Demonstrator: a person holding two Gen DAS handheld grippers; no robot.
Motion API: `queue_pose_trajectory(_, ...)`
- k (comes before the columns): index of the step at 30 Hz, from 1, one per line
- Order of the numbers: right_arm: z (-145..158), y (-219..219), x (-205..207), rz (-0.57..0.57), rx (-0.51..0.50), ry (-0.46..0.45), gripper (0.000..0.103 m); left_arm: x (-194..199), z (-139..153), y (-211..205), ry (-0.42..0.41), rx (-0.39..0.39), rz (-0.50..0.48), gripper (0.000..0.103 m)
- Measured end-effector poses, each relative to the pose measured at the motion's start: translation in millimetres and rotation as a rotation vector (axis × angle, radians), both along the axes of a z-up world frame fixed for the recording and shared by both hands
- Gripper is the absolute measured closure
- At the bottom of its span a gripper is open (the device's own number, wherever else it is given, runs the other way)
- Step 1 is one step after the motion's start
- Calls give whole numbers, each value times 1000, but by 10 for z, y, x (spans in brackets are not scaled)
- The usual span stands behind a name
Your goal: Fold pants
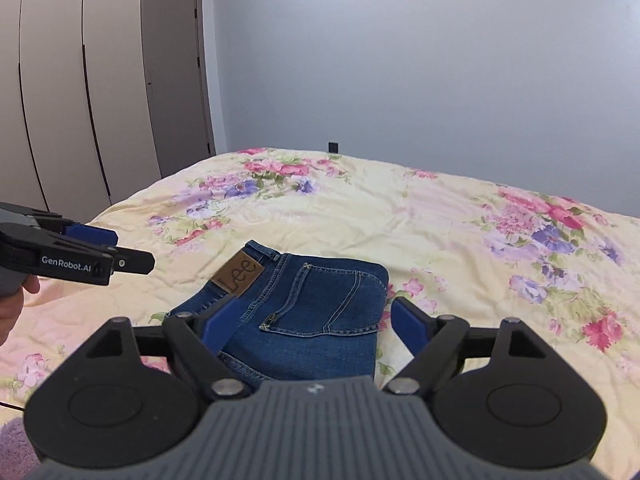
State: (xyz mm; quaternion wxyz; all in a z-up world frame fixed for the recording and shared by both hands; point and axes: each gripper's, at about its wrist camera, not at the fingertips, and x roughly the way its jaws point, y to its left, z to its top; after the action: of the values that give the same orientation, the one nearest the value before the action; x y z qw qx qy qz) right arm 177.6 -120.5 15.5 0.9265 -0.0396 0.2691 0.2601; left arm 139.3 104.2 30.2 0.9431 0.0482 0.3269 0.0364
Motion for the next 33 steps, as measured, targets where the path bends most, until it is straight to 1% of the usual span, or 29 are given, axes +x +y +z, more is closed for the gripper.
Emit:
queue_pose_trajectory(2,10,-42,-247,-33,2,-18,21,-177,-19,-130,-1,36,5,15)
queue_pose_trajectory(3,5,-61,-359,-44,7,-21,21,-263,-37,-173,-5,32,18,15)
queue_pose_trajectory(7,-64,-119,-713,-81,12,-26,21,-526,-143,-228,-16,-43,64,15)
queue_pose_trajectory(9,-115,-170,-851,-103,31,-26,21,-613,-196,-245,-26,-56,85,15)
queue_pose_trajectory(11,-182,-206,-929,-131,52,-17,21,-676,-243,-285,-33,-46,107,15)
queue_pose_trajectory(14,-300,-222,-1009,-168,62,-17,21,-718,-320,-342,-44,-32,118,15)
queue_pose_trajectory(17,-428,-178,-1044,-168,52,-6,21,-713,-434,-383,-37,-25,133,15)
queue_pose_trajectory(23,-626,-69,-1047,-151,21,32,21,-701,-620,-397,-7,-55,127,15)
queue_pose_trajectory(27,-663,-55,-1043,-153,26,45,21,-700,-646,-414,2,-55,119,15)
queue_pose_trajectory(33,-643,-38,-1049,-150,27,34,21,-718,-633,-419,-3,-58,117,15)
